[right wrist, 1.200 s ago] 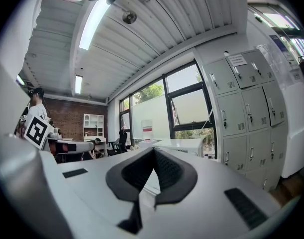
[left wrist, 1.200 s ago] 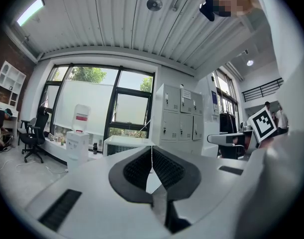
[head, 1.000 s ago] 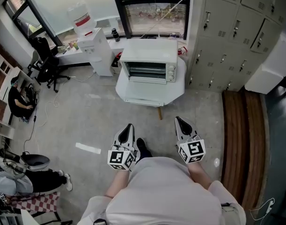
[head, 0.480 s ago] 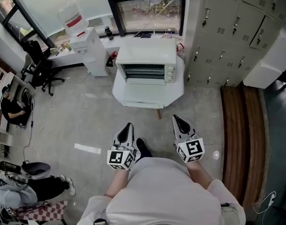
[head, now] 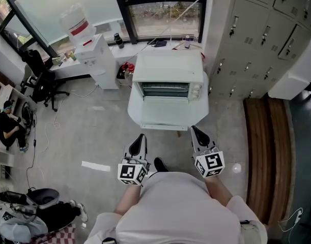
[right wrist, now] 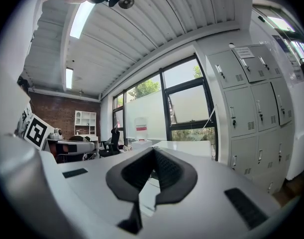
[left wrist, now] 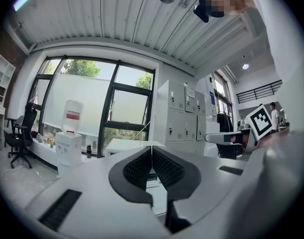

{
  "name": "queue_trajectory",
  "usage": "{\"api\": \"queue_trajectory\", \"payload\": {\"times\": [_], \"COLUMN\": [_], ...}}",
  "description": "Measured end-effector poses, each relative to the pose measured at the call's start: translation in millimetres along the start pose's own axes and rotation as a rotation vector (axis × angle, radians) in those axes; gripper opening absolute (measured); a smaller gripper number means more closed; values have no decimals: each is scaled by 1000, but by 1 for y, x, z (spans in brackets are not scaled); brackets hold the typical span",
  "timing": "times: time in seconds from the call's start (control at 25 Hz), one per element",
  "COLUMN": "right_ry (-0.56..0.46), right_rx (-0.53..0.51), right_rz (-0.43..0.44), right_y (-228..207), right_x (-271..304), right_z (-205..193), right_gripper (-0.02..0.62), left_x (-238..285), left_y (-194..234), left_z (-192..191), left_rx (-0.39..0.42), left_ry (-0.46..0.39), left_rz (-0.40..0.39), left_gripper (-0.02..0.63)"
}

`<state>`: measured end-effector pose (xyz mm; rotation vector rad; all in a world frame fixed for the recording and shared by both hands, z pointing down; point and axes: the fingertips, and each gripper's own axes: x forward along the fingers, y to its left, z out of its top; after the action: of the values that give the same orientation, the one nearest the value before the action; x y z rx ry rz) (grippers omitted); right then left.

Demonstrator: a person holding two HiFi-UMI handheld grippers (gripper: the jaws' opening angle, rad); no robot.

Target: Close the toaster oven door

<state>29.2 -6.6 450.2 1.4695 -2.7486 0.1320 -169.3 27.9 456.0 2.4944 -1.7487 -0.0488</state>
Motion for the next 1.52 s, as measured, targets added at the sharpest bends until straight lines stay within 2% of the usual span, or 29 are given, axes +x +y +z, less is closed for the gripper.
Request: {"api": "queue_trajectory", "payload": {"times": [0.32,0.56,0.76,1.0,1.52], "right_ry": [-24,-25,-20,-13,-4], "right_rx": [-13,-19,-27,-37,-32], "right_rz": [-66,-115,-140,-149,-116], "right_y": [1,7,12,10,-4], "right_x": [73,111,129,142,152], "right_z": [22,26,26,32,30], "right_gripper": [8,8,8,8,8], "left_x": [49,78,90,95,103], "left_y": [72,106,129,142,135], "left_z": [18,23,22,24,26], "left_rx": [10,16,11,-15,-16], "left_ry": [2,4,1,0,-6], "left_rz": [-53,-124,-144,-141,-109], "left_gripper": [21,21,21,21,21]}}
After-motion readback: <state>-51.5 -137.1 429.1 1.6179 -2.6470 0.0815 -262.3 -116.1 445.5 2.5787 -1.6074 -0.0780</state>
